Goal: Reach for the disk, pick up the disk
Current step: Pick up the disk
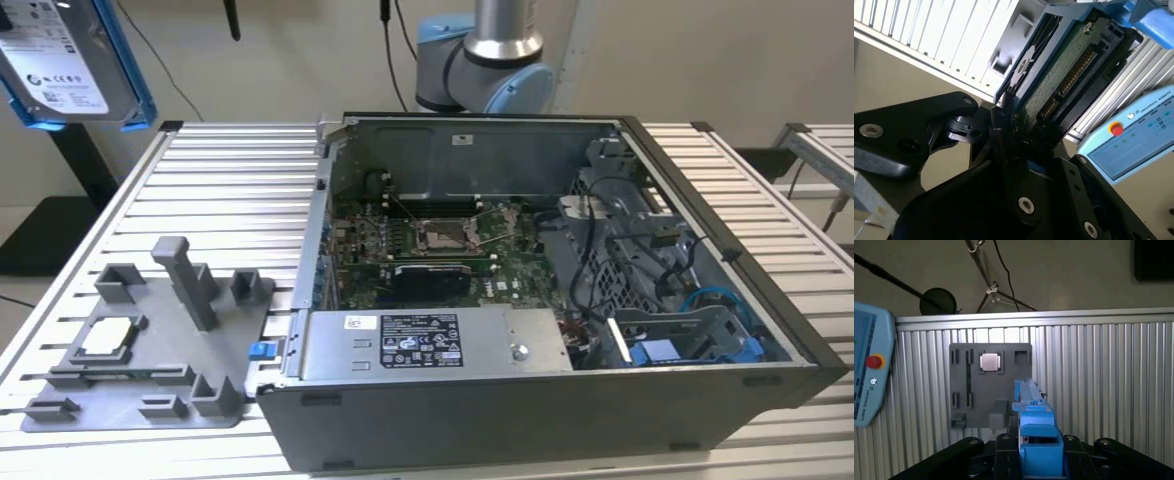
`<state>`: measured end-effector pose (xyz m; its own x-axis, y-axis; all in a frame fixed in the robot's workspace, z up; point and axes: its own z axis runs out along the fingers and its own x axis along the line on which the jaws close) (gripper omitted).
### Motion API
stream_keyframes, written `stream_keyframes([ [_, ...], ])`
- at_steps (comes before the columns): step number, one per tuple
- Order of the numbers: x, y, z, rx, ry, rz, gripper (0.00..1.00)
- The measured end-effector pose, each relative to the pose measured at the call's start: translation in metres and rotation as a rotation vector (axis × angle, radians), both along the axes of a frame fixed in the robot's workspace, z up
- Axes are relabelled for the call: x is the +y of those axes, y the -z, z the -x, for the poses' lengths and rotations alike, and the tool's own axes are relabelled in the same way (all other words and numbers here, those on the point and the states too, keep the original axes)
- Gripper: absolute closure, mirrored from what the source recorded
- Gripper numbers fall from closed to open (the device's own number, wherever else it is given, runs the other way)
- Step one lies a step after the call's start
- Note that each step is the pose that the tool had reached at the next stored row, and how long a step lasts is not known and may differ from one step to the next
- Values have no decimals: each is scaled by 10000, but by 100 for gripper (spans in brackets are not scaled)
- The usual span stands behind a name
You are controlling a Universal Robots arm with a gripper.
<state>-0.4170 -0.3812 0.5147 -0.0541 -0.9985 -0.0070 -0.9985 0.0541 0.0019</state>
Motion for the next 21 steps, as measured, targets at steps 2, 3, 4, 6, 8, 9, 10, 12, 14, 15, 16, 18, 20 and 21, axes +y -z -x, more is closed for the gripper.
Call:
stream_keyframes([
  [2,0,0,-30,0,0,0,100],
  [3,0,0,-44,0,0,0,100],
  [4,0,0,-57,0,0,0,100],
  [6,0,0,-86,0,0,-1,100],
  [8,0,0,-113,-1,0,-1,100],
  [9,0,0,-129,-1,-1,0,100],
  [10,0,0,-143,0,0,0,100],
  [12,0,0,-172,0,0,0,100],
  [14,0,0,-201,0,1,0,100],
  [15,0,0,-216,0,0,0,100],
  [16,0,0,-232,0,0,0,100],
  [18,0,0,-259,-1,0,0,100],
  [20,0,0,-288,0,0,0,100],
  [21,0,0,-300,0,0,0,100],
])
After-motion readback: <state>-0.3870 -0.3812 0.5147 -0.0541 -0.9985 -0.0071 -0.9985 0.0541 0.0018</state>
